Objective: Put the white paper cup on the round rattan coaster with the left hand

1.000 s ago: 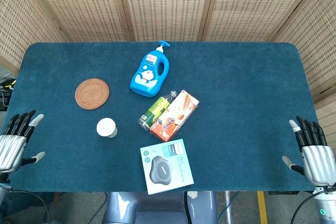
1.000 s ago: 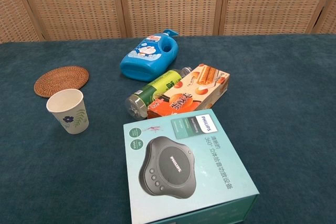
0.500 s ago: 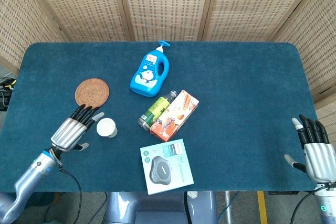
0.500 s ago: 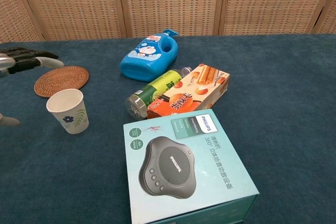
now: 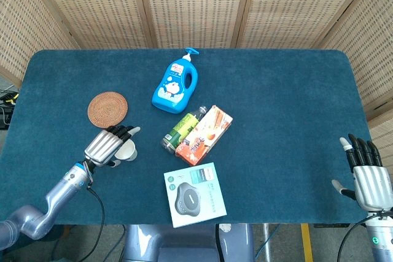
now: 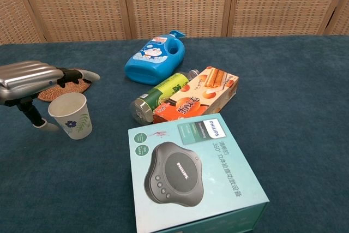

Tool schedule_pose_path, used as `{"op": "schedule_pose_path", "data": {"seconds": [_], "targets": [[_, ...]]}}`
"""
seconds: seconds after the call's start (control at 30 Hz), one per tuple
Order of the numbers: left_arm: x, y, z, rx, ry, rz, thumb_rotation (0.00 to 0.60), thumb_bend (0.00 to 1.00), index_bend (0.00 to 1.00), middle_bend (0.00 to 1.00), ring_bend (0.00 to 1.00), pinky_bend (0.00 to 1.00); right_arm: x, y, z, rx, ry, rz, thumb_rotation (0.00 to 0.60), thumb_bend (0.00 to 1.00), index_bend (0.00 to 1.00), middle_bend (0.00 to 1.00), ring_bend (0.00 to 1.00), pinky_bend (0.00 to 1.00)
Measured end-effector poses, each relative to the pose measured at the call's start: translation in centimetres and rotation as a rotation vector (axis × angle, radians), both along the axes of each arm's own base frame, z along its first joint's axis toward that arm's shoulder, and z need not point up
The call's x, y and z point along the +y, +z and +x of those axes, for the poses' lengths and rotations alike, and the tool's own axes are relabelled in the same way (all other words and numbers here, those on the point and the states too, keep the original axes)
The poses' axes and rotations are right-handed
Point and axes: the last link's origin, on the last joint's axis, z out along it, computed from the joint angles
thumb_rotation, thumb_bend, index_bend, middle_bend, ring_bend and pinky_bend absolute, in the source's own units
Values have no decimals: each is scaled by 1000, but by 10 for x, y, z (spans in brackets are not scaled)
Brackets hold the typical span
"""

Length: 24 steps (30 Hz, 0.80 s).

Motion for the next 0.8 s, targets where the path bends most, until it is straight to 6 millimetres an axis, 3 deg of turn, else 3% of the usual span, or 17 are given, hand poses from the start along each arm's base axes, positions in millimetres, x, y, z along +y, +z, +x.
{"op": "schedule_pose_path", "data": {"seconds": [0.13, 0.4, 0.8], "targets": [[4, -2, 1, -1, 6, -3, 600, 0, 280, 443, 450, 409, -1, 1, 0, -2, -2, -2, 600, 0, 0, 0, 0, 0], [12, 7, 0, -27, 34, 22, 600, 0, 290, 455, 457, 410, -1, 0, -1, -1, -6, 1, 600, 0, 0, 0, 0, 0], [59, 56, -10, -61, 141, 138, 600, 0, 300, 458, 463, 410, -6, -7, -7, 26, -40, 18, 600, 0, 0, 0, 0, 0]]}}
